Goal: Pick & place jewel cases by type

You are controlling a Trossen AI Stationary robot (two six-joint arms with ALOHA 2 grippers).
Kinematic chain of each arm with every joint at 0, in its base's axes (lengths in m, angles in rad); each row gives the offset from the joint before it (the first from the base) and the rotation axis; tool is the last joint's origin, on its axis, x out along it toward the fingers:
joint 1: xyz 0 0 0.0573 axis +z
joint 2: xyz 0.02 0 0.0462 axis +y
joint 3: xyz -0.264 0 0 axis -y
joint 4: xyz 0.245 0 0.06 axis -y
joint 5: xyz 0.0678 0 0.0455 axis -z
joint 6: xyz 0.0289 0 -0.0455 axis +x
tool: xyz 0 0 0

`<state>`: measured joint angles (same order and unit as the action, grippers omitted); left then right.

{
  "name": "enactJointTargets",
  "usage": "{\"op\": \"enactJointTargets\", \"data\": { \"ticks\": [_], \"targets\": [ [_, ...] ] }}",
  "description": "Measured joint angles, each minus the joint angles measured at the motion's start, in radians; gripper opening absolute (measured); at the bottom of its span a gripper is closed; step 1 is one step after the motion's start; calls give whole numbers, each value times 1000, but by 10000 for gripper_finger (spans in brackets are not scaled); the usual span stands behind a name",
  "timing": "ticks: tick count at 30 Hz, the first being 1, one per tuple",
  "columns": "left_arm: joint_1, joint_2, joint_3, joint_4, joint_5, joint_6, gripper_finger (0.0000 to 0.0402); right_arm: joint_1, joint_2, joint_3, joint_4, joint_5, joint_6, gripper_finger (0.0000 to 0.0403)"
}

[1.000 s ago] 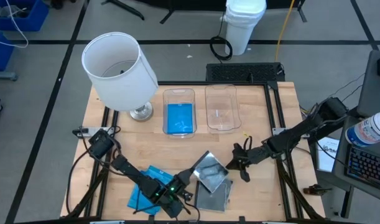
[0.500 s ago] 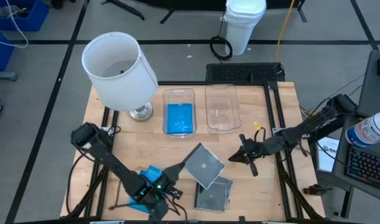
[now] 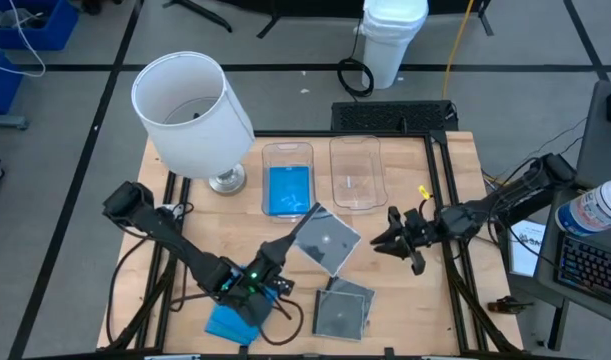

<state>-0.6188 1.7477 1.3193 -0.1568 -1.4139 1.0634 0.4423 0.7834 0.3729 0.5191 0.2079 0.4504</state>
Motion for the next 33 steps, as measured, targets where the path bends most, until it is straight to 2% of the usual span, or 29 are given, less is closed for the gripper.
{"op": "enactJointTargets", "data": {
  "ticks": [8,14,20,27,31,33],
  "targets": [
    [23,0,0,-32,9,10,40,-106,0,0,-7,1,231,192],
    [23,0,0,-36,10,12,40,-186,0,0,-39,-30,392,238],
    [23,0,0,-59,18,16,40,-246,3,0,-51,-150,521,241],
    [41,0,0,-59,30,36,40,-337,68,-1,-21,-353,664,230],
    [52,0,0,-60,30,38,40,-403,118,-1,51,-470,735,226],
    [58,0,0,-60,33,38,40,-428,143,-1,97,-496,746,223]
  ]
}}
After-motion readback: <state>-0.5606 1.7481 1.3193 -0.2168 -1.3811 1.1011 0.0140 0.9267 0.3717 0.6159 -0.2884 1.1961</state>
